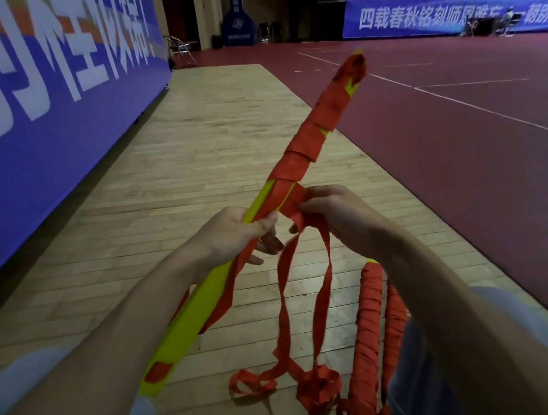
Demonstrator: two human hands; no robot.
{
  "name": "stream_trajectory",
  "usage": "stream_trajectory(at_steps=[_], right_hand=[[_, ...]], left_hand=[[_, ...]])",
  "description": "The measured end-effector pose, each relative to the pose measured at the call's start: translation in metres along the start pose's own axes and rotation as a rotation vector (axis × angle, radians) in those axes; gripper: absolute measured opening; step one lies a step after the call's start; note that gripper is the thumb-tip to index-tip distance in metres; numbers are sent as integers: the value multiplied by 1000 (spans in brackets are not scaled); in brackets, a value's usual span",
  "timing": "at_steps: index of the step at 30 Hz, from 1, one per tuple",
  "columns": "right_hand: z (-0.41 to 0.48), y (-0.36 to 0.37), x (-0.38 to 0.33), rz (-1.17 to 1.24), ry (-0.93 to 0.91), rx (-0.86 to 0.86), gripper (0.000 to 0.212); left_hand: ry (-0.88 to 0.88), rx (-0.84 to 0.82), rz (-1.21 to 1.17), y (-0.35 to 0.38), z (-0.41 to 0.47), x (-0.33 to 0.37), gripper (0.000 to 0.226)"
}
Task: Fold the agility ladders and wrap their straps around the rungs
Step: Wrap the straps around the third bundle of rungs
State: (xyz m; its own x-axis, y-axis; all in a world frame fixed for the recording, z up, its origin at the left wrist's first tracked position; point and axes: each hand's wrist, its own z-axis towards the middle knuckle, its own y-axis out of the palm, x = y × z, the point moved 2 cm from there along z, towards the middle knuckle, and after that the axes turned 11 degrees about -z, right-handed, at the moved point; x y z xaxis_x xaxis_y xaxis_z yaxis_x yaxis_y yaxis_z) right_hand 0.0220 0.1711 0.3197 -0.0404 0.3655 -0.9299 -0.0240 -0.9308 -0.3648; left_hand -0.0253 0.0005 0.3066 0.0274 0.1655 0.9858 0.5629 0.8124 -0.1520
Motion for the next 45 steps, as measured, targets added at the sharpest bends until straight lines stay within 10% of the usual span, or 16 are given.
stream_trajectory(at_steps=[10,16,24,35,41,45], right_hand=[[-1,2,2,-10,174,-18,20],[-1,3,4,-39,162,-56,21],[-5,-5,8,101,187,-122,18],[-7,9,6,-22,262,-224,16],[-4,25,8,37,247,49,50],[1,17,10,-14,257,276,36]], left_hand=[[-48,23,48,2,6,-12,29],[-62,160,470,13,13,-18,35],[-81,-21,187,10,6,-9,27],[169,439,649,5,-3,-8,40],[480,413,869,29,-7,-17,28],[327,156,616,30,0,-19,34]])
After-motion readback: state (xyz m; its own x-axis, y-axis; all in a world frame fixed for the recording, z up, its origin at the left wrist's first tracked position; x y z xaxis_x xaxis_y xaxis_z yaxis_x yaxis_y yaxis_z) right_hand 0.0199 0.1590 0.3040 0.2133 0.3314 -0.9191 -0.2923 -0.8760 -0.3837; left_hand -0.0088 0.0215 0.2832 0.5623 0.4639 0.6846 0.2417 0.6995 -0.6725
